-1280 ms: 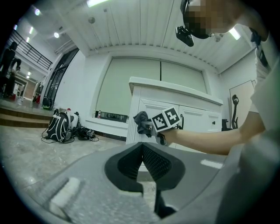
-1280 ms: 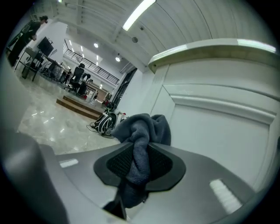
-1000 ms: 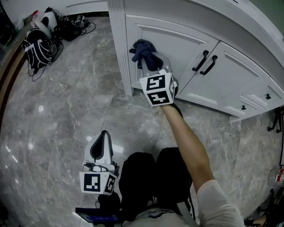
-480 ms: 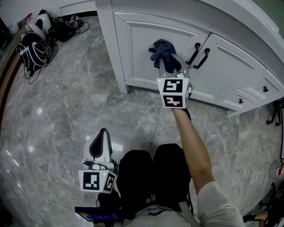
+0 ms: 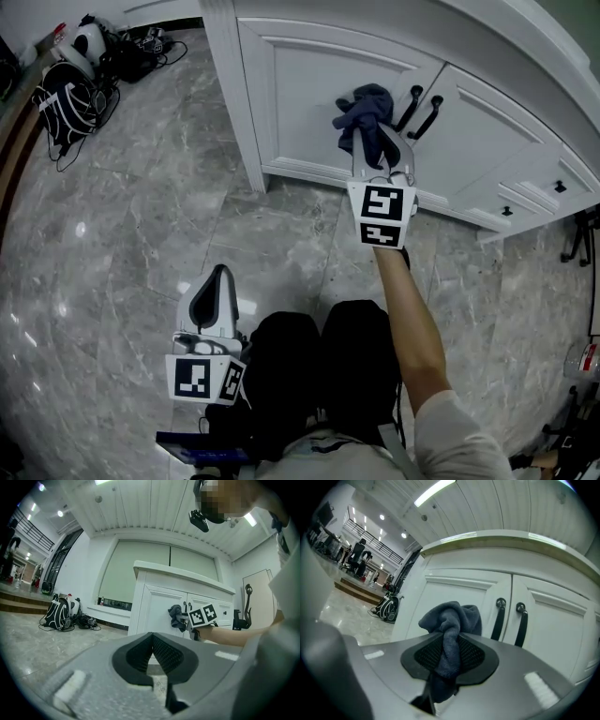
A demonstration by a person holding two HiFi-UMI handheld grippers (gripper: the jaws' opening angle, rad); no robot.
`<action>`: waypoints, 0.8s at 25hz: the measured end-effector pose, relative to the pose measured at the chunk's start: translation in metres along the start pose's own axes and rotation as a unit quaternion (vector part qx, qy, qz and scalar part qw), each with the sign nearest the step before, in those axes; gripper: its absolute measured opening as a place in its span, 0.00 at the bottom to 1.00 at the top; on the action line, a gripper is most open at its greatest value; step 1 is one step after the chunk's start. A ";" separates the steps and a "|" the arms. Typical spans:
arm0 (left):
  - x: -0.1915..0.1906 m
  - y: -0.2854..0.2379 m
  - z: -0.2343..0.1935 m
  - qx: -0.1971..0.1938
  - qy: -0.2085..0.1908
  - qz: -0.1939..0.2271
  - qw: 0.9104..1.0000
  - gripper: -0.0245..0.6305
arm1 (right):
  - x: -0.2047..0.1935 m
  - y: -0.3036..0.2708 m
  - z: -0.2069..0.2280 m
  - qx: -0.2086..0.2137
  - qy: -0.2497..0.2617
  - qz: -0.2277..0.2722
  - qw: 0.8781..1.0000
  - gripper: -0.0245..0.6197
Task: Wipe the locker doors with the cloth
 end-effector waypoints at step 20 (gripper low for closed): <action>-0.006 0.024 -0.041 0.031 0.011 -0.003 0.999 0.04 | -0.017 -0.094 -0.181 0.150 0.066 -0.041 0.986 0.18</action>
Point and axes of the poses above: the fingertips, and each gripper's own axes: y backward along the fingers, z to its right, x out of its top, the point moved 3 cm from there along y, backward along the fingers, and after that the axes turned 5 degrees about -z, right-handed, at the moved point
